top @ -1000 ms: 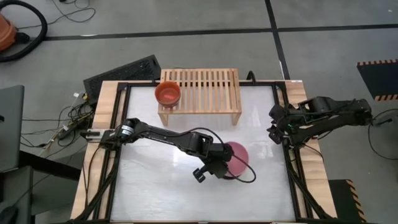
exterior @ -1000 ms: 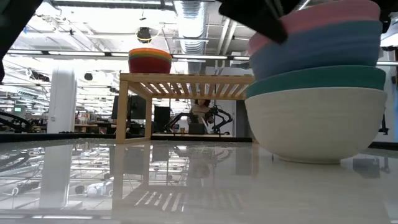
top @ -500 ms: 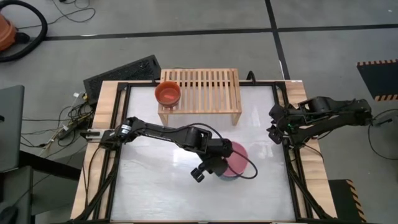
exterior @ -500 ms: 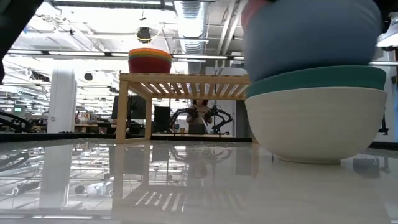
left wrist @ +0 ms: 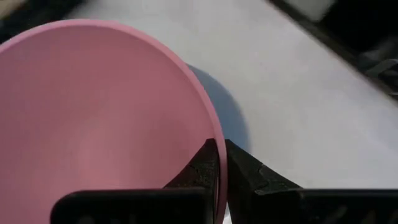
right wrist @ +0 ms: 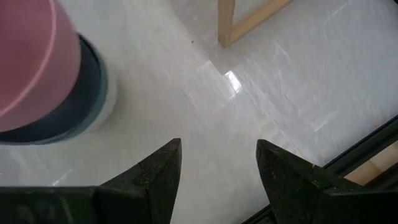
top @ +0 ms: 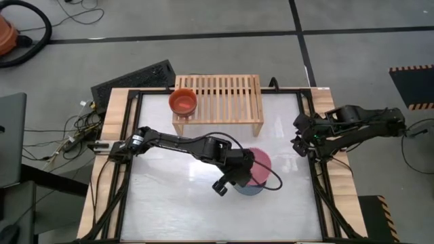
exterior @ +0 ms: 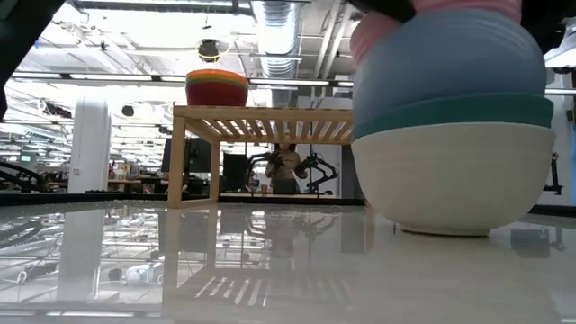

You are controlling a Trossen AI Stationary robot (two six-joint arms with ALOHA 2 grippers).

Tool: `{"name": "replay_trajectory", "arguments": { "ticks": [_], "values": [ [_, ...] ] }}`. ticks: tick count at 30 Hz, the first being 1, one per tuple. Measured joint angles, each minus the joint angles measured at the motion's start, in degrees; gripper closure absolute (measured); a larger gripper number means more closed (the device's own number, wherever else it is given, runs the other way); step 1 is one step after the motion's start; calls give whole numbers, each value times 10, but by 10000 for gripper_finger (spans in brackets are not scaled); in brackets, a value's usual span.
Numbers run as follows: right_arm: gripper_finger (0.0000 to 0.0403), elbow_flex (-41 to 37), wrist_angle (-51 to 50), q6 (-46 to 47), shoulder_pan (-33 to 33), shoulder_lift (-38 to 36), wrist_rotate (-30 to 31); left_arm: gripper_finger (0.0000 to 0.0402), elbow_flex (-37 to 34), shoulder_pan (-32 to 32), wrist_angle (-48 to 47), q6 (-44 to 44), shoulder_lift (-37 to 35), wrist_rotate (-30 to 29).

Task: Place and stack bowls onto a shelf
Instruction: Put the light red bowl on the shelf

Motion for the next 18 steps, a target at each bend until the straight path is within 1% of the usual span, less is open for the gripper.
{"name": "replay_trajectory", "arguments": {
  "ticks": [3,9,13,18],
  "values": [
    [168,0,0,0,0,0,0,401,19,0,-10,-5,0,-43],
    [168,0,0,0,0,0,0,401,55,1,-20,-21,0,-69],
    [168,0,0,0,0,0,0,401,77,1,-39,-26,0,-130],
    [168,0,1,0,0,0,4,401,73,27,-32,-38,-30,-191]
  ]
}}
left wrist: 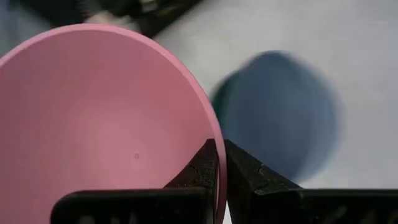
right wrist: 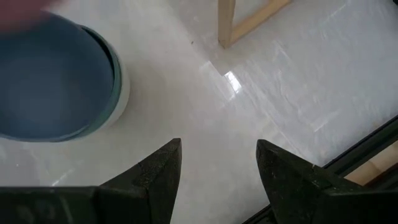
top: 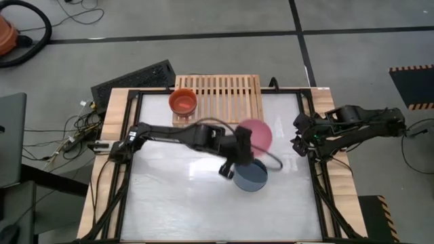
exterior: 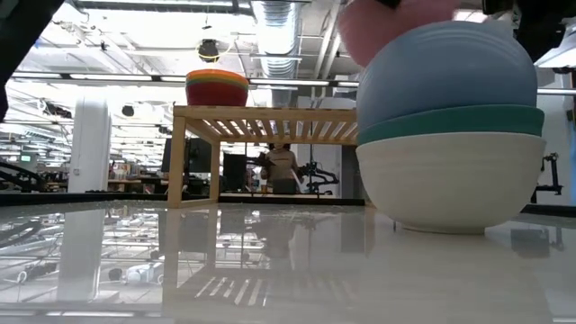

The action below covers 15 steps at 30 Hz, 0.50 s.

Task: Place and stack bowls onto a shelf
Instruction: Put the light red bowl on the shelf

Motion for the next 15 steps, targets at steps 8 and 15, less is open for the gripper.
{"name": "replay_trajectory", "arguments": {
  "ticks": [8,15],
  "values": [
    [168,0,3,0,0,0,20,401,0,92,51,-12,-8,1],
    [168,0,3,-1,0,0,21,401,-1,159,54,-2,4,33]
  ]
}}
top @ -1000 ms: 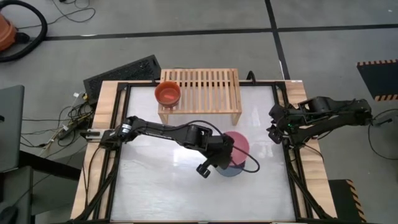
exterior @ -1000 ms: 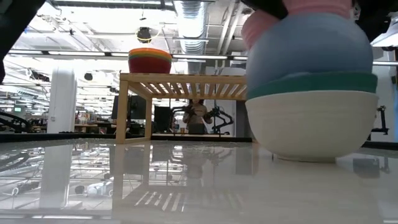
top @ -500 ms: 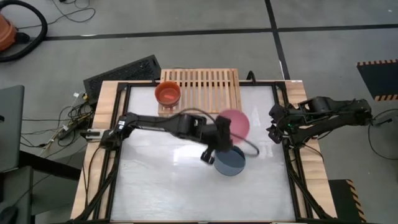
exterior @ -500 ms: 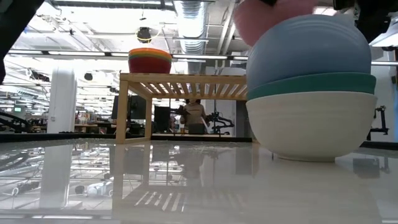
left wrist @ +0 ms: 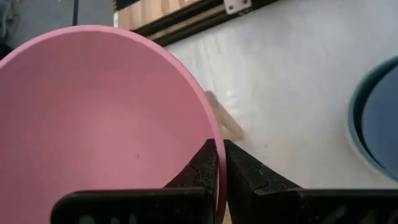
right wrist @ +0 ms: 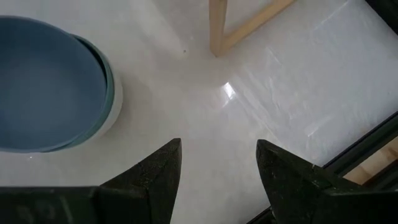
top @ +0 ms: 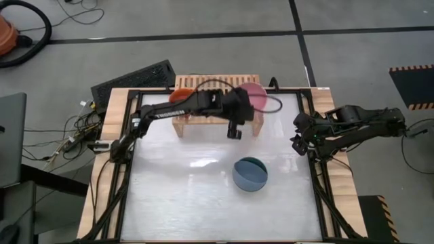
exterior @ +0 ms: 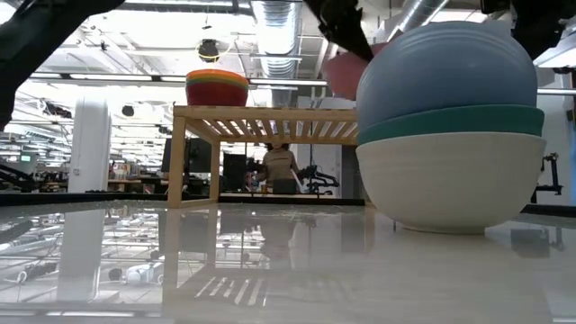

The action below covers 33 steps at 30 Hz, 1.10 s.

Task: Place and stack bowls onto a shelf
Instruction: Put the light red bowl on the shelf

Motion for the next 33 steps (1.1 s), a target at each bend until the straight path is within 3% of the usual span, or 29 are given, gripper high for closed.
{"name": "replay_trajectory", "arguments": {
  "ticks": [10,24,33],
  "values": [
    [168,0,-1,-3,0,0,0,402,0,26,-5,6,21,52],
    [168,0,-1,-5,0,0,1,398,0,25,-28,30,26,50],
    [168,0,-1,-5,0,0,1,314,0,10,-32,66,23,-4]
  ]
}}
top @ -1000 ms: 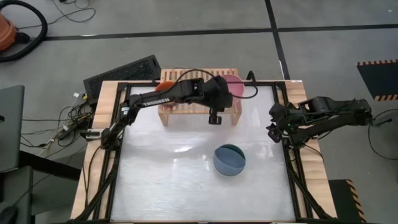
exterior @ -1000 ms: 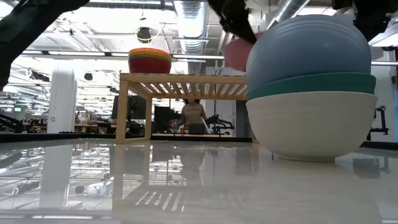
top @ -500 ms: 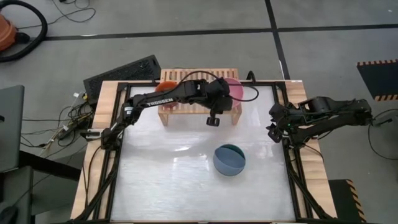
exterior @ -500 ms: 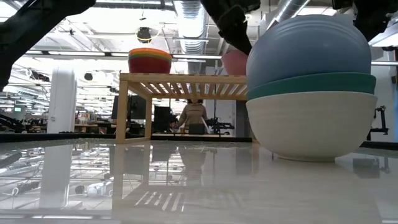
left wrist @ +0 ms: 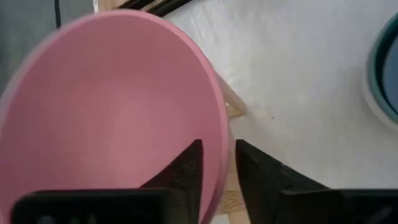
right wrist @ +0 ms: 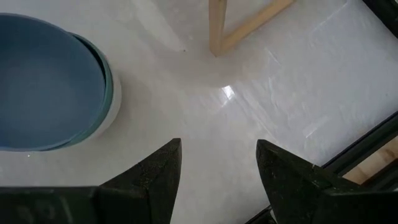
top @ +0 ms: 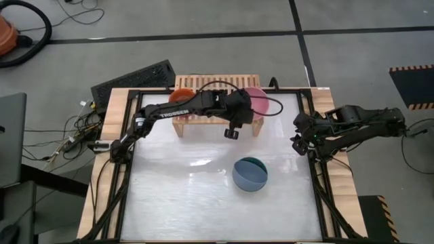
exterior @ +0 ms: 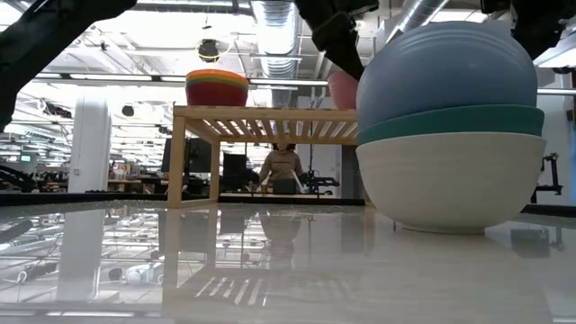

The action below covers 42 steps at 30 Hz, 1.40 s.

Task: Place and stack bowls onto a shelf
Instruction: Put the light red bowl on the shelf, then stack the light blue bowl on top of the light red bowl on the shelf

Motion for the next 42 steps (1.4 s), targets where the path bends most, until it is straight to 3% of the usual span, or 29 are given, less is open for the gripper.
{"name": "replay_trajectory", "arguments": {
  "ticks": [10,13,26,29,32,34,36,42],
  "values": [
    [168,0,2,1,0,0,3,242,0,2,6,5,-12,-55],
    [168,0,4,4,0,0,3,234,0,6,6,4,-19,-73],
    [168,0,7,12,0,0,3,232,3,-32,-2,-35,-102,-45],
    [168,0,8,12,0,0,3,232,4,-45,10,-74,-129,31],
    [168,0,13,12,0,0,3,232,4,-51,17,-120,-138,222],
    [168,0,20,12,0,0,3,232,4,-56,22,-147,-134,310],
    [168,0,28,11,0,0,3,232,4,-67,23,-151,-122,334],
    [168,0,36,11,0,0,3,232,3,-102,22,-134,-63,326]
  ]
}}
